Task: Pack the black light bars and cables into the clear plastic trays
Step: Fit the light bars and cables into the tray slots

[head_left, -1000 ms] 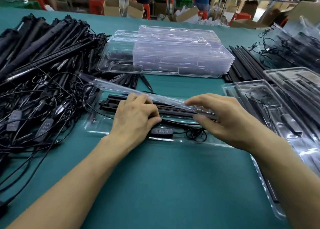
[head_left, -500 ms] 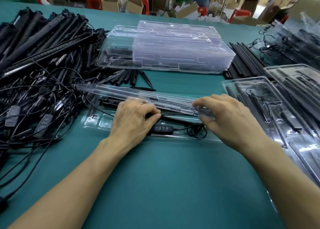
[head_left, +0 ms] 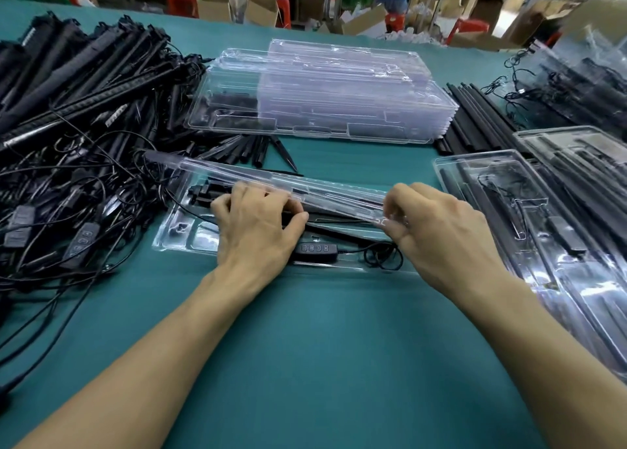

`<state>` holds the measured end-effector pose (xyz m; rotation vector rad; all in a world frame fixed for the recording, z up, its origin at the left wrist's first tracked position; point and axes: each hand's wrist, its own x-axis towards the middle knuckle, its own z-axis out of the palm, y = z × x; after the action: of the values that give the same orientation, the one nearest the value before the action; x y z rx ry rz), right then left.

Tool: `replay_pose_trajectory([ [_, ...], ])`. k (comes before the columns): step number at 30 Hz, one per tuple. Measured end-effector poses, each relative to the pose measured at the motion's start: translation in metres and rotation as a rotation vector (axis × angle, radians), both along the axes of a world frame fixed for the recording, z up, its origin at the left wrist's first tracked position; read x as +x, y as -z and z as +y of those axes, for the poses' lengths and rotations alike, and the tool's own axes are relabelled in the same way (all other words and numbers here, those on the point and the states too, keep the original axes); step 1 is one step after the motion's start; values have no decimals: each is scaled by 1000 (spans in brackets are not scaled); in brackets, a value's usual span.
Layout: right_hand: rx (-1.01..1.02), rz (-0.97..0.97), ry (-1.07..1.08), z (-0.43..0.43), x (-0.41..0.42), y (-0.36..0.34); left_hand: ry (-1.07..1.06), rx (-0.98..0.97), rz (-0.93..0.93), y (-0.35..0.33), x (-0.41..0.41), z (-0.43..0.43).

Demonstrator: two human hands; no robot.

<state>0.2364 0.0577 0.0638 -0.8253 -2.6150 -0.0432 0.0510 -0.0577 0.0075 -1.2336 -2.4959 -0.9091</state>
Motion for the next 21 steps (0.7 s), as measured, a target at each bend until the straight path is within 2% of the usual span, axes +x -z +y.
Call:
replay_pose_trajectory([
  [3,-23,5,37,0,-5,-1,74,10,21,-1,-1,-2],
  [7,-86,-65,17,-2,-5,-5,160,-105,-12,-3,-1,-7],
  [12,-136,-81,-41,3,6,-19,229,-166,144,-3,1,-10],
  [14,-48,-82,-28,4,13,-19,255,-226,169,-3,1,-10],
  [18,180,207,110,-14,31,1,256,-329,193,-2,0,-8],
  [21,163,249,119,-14,39,15,279,-359,203,0,-1,-8],
])
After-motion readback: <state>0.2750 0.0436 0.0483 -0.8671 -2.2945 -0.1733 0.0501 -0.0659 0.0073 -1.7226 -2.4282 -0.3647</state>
